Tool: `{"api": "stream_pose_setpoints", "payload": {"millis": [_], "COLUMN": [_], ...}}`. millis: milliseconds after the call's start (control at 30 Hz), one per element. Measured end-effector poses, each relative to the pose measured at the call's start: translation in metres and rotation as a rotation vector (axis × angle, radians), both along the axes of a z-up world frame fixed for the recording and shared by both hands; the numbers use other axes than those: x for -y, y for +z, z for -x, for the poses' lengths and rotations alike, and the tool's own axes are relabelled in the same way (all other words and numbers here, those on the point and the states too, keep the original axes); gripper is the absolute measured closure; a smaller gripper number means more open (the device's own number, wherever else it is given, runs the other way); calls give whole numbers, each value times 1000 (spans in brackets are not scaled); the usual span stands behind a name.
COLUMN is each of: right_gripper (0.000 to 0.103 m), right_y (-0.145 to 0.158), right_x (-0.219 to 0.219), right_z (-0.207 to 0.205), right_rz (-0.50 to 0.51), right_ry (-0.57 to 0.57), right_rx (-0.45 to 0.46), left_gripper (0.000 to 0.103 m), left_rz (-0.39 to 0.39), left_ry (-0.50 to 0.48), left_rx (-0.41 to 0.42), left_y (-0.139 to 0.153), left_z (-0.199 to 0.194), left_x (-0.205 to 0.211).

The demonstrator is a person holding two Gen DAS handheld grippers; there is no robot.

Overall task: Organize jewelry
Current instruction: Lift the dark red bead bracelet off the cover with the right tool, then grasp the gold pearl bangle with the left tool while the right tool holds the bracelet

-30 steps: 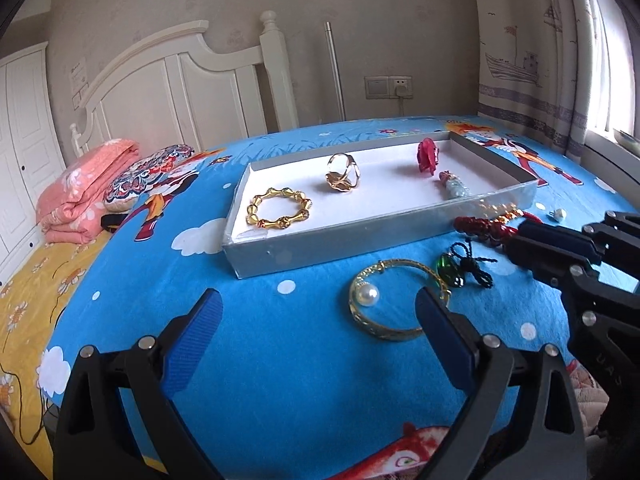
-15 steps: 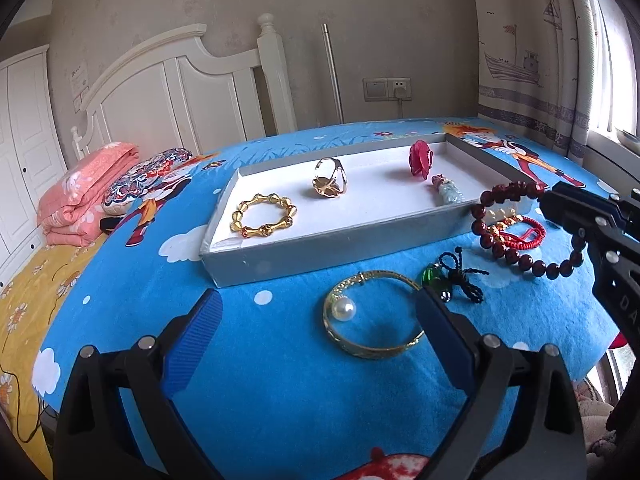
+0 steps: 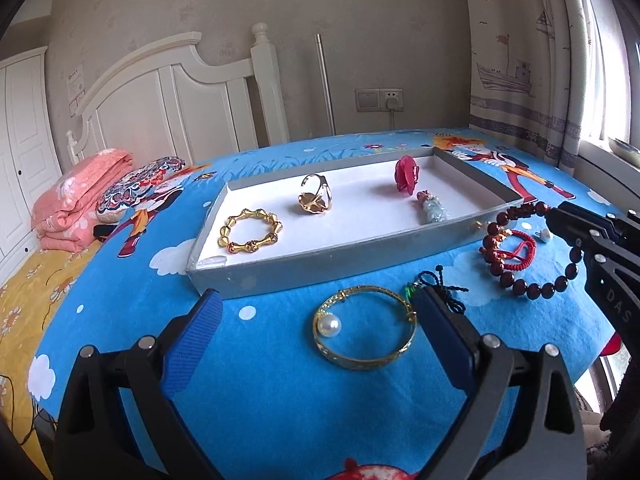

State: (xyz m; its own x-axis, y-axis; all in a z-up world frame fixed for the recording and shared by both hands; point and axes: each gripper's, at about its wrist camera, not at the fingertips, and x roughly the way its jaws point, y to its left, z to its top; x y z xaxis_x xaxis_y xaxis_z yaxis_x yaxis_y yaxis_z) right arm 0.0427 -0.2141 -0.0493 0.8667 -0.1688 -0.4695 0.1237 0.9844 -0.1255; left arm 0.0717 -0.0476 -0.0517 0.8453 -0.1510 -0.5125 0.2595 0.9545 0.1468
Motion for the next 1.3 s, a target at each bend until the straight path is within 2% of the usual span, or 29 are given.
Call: {"api": "stream_pose_setpoints", "payload": {"millis": [333,567,600,667,700,1033,1133,1300], "right_gripper": [91,91,91,91,91,91,91,91], "right_y": [-2,-2,-3,-4,-4,3,6,10], "right_x": [4,7,7,7,6,-6,-6,-11], "right_z": [-1,-1,-1,-1,-1,9,12,14], "right_rz": [-25,-33,-34,-35,-34,-13,-14,-14], "right_ry": [-7,-7,-7,-3,0,27,28,53], "right_rx": [-9,-11,-12,-14,-13,32,39,42], "left_gripper": [9,10,15,41,44,44,44,44], "left_rz": [36,-28,-15,11,6,15,38,34], "left_ry": [2,-47,-54,-97,-85,-26,-1,-8], "left_rx": [-69,-87,-93,-110,-109,31,39,53], "left_y": [-12,-19,-19,-18,-17,13,18,19], "left_z": [-8,-17,-18,-18,-17,7,14,26], "left_x": [-10,11,9,8,7,2,-2,0]}}
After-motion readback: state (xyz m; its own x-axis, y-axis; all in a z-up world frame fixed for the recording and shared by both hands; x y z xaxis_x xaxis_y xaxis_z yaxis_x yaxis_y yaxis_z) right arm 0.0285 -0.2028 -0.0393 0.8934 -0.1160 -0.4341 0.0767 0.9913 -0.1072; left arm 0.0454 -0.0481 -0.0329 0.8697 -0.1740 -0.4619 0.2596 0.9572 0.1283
